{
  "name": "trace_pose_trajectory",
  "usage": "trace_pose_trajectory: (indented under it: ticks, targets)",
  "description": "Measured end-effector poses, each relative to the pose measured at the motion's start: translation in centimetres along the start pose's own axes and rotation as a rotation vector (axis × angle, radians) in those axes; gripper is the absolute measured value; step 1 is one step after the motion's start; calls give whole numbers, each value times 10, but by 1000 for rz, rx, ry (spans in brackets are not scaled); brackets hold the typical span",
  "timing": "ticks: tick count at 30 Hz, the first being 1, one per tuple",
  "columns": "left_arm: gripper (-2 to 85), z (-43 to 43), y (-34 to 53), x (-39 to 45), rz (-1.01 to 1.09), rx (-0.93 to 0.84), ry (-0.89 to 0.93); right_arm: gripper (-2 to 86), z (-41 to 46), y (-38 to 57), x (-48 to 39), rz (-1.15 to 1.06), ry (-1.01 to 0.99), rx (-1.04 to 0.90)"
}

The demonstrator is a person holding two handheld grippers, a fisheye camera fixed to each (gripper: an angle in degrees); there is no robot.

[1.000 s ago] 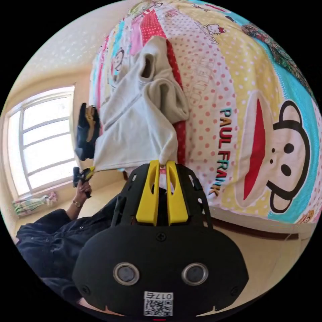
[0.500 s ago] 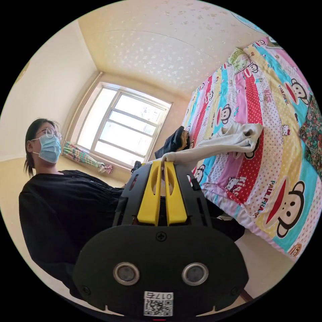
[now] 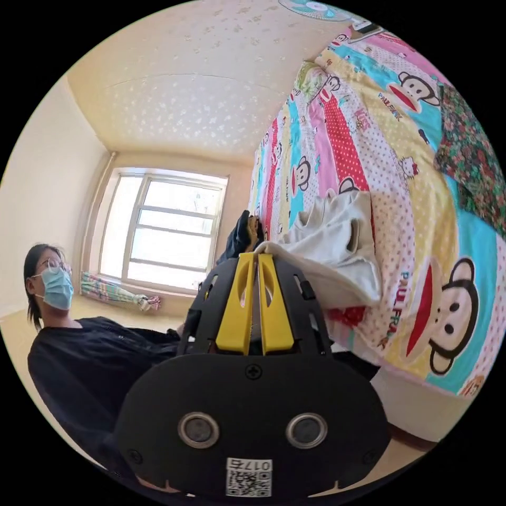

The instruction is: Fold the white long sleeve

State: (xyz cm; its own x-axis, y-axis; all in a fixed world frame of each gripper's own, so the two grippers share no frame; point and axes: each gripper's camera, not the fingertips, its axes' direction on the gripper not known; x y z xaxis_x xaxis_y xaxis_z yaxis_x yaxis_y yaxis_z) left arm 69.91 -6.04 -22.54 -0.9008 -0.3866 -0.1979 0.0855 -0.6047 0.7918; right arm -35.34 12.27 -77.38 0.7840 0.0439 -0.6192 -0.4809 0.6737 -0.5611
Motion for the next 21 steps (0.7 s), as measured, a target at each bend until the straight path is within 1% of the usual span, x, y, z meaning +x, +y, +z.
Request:
trace_pose_trajectory:
  ticks: [2, 3, 4, 5, 6, 7, 8, 9, 12, 13, 14, 16, 17, 19, 20, 21]
  targets:
    - [-9, 16, -39, 3, 45, 11, -100, 12, 32, -71, 15, 17, -34, 23]
    - [-8, 32, -59, 6, 69, -11, -184, 12, 43, -88, 16, 16, -34, 13]
    - [-6, 51, -74, 10, 98, -65, -292, 13, 65, -118, 18, 30, -32, -26]
    - [-4, 61, -78, 11, 105, -94, -348, 14, 86, -140, 18, 76, -20, -48]
    - [2, 81, -81, 8, 103, -149, -456, 14, 96, -148, 18, 100, -12, -55]
    - [11, 101, -77, 1, 107, -211, -522, 14, 117, -161, 15, 129, 9, -77]
    - [30, 111, -73, -3, 116, -247, -536, 15, 138, -172, 13, 132, 40, -105]
    - [70, 130, -61, -14, 137, -320, -553, 15, 147, -177, 13, 128, 60, -116]
    - [84, 179, -15, -43, 212, -474, -622, 14, 174, -192, 23, 120, 131, -133]
    - [86, 204, 6, -53, 266, -567, -630, 12, 179, -196, 32, 145, 139, -126]
    - [87, 218, 18, -57, 296, -623, -636, 10, 181, -197, 43, 179, 130, -112]
    - [108, 276, 66, -72, 439, -866, -722, 7, 180, -195, 60, 226, 84, -76]
    - [118, 290, 78, -77, 475, -930, -753, 6, 179, -194, 71, 261, 56, -53]
    - [151, 342, 125, -97, 639, -1150, -876, 5, 177, -193, 84, 303, 38, -29]
    - [157, 353, 136, -102, 690, -1198, -899, 5, 175, -193, 89, 311, 32, -21]
    - [160, 372, 156, -112, 795, -1281, -946, 5, 174, -193, 90, 310, 30, -20]
